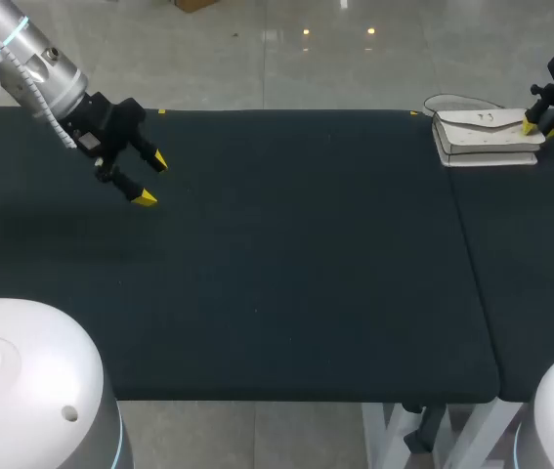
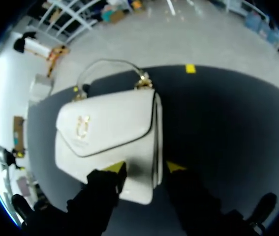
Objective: Pick up the bag, open it, inspect its contents, close it, and place it on the opposite side
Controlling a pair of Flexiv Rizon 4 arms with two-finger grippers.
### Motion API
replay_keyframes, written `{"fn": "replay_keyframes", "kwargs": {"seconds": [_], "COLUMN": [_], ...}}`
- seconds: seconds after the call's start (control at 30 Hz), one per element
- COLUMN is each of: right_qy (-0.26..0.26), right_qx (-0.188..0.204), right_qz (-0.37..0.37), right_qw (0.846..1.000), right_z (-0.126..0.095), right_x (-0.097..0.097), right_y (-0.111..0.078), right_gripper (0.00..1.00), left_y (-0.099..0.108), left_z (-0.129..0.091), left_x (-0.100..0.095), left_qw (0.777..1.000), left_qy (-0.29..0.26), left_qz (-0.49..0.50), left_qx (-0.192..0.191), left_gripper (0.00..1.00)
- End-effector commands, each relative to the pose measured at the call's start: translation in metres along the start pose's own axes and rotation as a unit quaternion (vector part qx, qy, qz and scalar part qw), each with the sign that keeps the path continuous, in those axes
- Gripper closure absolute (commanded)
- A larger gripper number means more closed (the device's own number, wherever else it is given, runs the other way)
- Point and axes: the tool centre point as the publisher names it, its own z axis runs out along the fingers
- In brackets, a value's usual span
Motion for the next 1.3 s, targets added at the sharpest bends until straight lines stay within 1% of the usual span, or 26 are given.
{"fn": "replay_keyframes", "kwargs": {"seconds": [0.03,0.07,0.13,0.2,0.27,0.43,0.6,0.83,1.07,1.3], "right_qy": [0.008,0.008,0.011,0.013,0.018,0.034,0.046,0.066,0.082,0.087], "right_qx": [0.230,0.231,0.231,0.231,0.231,0.232,0.230,0.222,0.208,0.204], "right_qz": [-0.001,-0.001,-0.004,-0.005,-0.006,-0.005,-0.012,-0.024,-0.019,-0.025], "right_qw": [0.973,0.973,0.973,0.973,0.973,0.972,0.972,0.973,0.974,0.975], "right_z": [-0.004,-0.004,-0.004,-0.004,-0.003,-0.001,0.000,0.001,0.001,0.011], "right_x": [0.001,0.002,0.005,0.007,0.010,0.015,0.026,0.045,0.061,0.080], "right_y": [0.004,0.004,0.002,0.000,-0.002,-0.007,-0.012,-0.019,-0.027,-0.040], "right_gripper": [0.58,0.59,0.67,0.81,1.00,1.00,1.00,1.00,1.00,1.00], "left_y": [0.001,0.001,0.001,0.001,0.001,0.001,0.001,0.001,0.001,0.001], "left_z": [0.001,0.001,0.001,0.001,0.001,0.001,0.001,0.001,0.001,0.001], "left_x": [-0.001,-0.001,-0.001,-0.001,-0.001,-0.001,-0.001,-0.001,-0.001,-0.001], "left_qw": [1.000,1.000,1.000,1.000,1.000,1.000,1.000,1.000,1.000,1.000], "left_qy": [0.000,0.000,0.000,0.000,0.000,0.000,0.000,0.000,0.000,0.000], "left_qz": [0.000,0.000,0.000,0.000,0.000,0.000,0.000,0.000,0.000,0.000], "left_qx": [0.001,0.001,0.001,0.001,0.001,0.001,0.001,0.001,0.001,0.001], "left_gripper": [0.00,0.00,0.00,0.00,0.00,0.00,0.00,0.00,0.00,0.00]}}
